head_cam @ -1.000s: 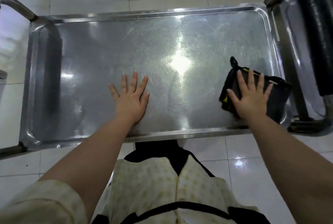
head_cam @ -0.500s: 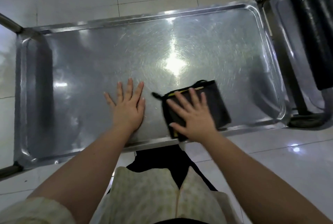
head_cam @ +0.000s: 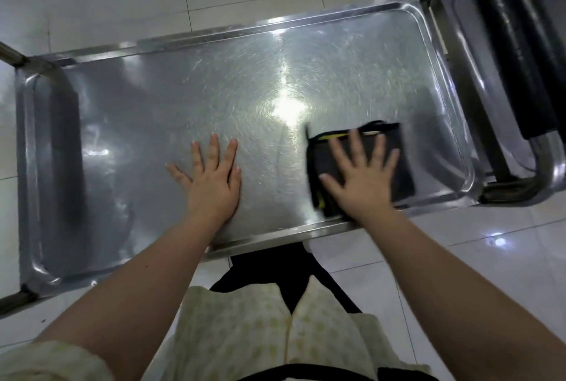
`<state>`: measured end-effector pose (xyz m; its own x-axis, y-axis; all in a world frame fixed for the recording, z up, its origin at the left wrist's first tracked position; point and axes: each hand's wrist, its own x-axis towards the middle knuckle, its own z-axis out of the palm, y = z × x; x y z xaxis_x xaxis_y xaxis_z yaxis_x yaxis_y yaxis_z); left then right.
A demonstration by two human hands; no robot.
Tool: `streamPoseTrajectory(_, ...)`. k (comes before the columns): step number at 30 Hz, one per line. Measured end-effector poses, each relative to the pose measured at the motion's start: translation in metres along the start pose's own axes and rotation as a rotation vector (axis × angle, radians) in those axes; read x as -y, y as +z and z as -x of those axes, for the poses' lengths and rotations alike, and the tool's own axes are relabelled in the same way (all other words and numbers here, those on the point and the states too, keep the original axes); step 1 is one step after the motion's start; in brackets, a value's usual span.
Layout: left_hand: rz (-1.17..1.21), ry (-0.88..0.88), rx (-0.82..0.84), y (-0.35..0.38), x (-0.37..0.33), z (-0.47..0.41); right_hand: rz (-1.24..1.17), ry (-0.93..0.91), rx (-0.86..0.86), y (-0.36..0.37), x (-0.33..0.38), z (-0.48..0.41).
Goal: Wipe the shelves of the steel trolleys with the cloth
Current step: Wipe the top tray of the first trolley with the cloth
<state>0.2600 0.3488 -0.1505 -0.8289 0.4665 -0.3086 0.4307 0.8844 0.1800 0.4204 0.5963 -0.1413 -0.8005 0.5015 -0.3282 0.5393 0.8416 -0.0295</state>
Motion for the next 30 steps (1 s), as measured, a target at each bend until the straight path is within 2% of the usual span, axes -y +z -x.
streamPoseTrajectory(3,0.001,0.032,-0.061,-0.010,-0.003,-0.008,0.060,-0.305,0.004,0.006,0.071,0.011)
streamPoseTrajectory(6,0.013,0.036,-0.094,-0.023,-0.010,-0.031,0.055,-0.391,0.007,0.008,0.074,0.016)
streamPoseTrajectory(8,0.003,0.024,-0.073,-0.028,-0.015,-0.052,0.047,-0.340,-0.028,0.006,0.039,0.011)
streamPoseTrajectory(11,-0.046,0.003,-0.035,-0.030,-0.010,-0.074,0.012,-0.077,-0.074,0.003,-0.043,0.003)
streamPoseTrajectory(13,-0.046,0.009,-0.023,-0.029,-0.003,-0.079,-0.011,0.056,-0.037,-0.003,-0.103,0.001)
streamPoseTrajectory(16,-0.043,0.016,-0.040,-0.028,0.000,-0.079,-0.007,0.083,0.021,-0.010,-0.144,0.000)
streamPoseTrajectory(20,-0.047,0.007,-0.036,-0.026,0.003,-0.081,0.027,0.023,0.027,-0.016,-0.127,-0.021)
streamPoseTrajectory(24,-0.026,0.010,-0.028,-0.025,0.004,-0.085,0.018,-0.064,-0.040,-0.044,-0.087,-0.107)
streamPoseTrajectory(30,-0.030,0.005,-0.035,-0.027,0.008,-0.094,-0.014,0.038,-0.047,-0.073,0.003,-0.226)
